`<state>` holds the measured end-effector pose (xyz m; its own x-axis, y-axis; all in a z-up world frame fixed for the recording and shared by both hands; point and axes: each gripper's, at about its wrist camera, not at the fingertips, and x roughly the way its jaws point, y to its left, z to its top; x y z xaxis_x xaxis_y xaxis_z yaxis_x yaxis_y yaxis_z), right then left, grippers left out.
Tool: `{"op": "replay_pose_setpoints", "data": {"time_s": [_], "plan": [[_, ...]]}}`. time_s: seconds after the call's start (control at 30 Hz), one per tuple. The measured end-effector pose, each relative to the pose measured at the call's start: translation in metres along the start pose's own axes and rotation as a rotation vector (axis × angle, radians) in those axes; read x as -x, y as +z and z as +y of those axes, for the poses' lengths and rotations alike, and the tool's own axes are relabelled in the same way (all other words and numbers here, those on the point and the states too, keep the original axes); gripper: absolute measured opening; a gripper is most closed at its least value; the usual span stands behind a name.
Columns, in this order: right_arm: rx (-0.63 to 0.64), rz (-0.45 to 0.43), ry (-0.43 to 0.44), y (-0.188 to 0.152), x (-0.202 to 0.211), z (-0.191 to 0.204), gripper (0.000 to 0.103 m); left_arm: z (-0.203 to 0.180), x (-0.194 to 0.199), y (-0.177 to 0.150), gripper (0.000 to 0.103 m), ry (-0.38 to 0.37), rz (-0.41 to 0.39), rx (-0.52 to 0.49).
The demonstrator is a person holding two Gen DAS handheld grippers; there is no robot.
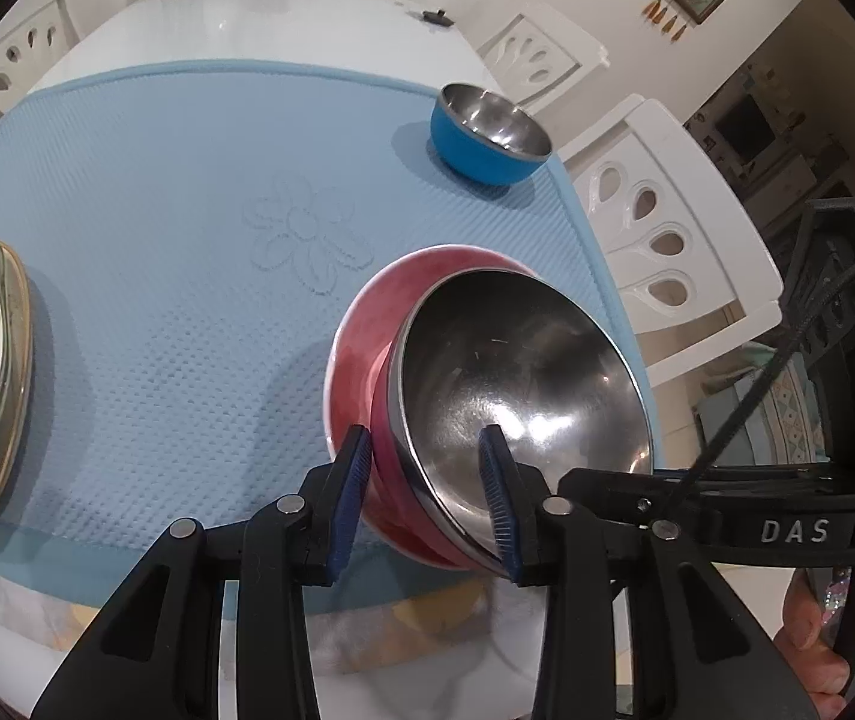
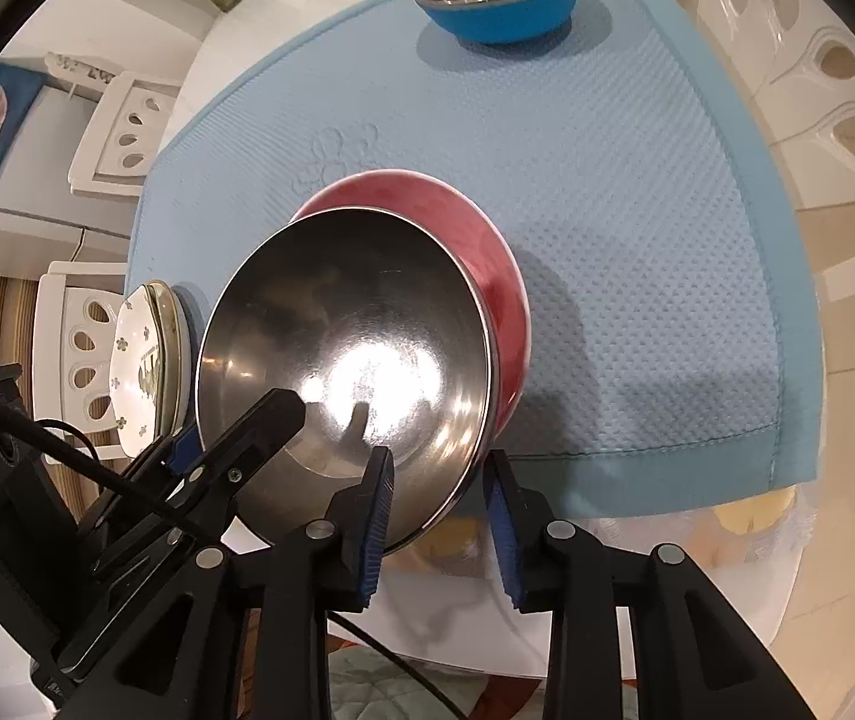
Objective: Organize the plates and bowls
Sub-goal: 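Lower the magenta steel bowl into the pink bowl and open the right gripper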
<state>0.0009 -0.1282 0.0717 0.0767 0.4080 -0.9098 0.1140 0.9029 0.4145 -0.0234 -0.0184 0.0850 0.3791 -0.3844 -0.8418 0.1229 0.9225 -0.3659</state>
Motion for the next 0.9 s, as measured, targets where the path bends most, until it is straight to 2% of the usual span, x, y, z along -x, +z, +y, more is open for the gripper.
{"op": "replay_pose_setpoints", "data": {"time_s": [0.1, 0.2, 0.4, 0.6, 0.9], "plan": [[-0.007, 0.006, 0.012, 0.001, -0.001, 0.0, 0.031, 0.001, 0.001, 0.004, 0.037, 0.021, -0.003, -0.011], [-0.008, -0.006, 0.025, 0.002, 0.003, 0.002, 0.031, 0.001, 0.007, 0.011, 0.045, 0.04, -0.02, -0.03], [0.0, -0.005, 0.03, 0.004, 0.005, 0.004, 0.031, 0.008, 0.01, 0.016, 0.045, 0.067, -0.021, -0.05], [-0.004, -0.002, 0.033, 0.007, 0.006, 0.002, 0.031, 0.018, -0.001, 0.013, 0.045, 0.043, 0.024, -0.011], [-0.022, -0.041, 0.066, 0.019, 0.018, 0.0, 0.031, 0.021, 0.007, 0.027, 0.045, 0.044, -0.005, -0.009]]}}
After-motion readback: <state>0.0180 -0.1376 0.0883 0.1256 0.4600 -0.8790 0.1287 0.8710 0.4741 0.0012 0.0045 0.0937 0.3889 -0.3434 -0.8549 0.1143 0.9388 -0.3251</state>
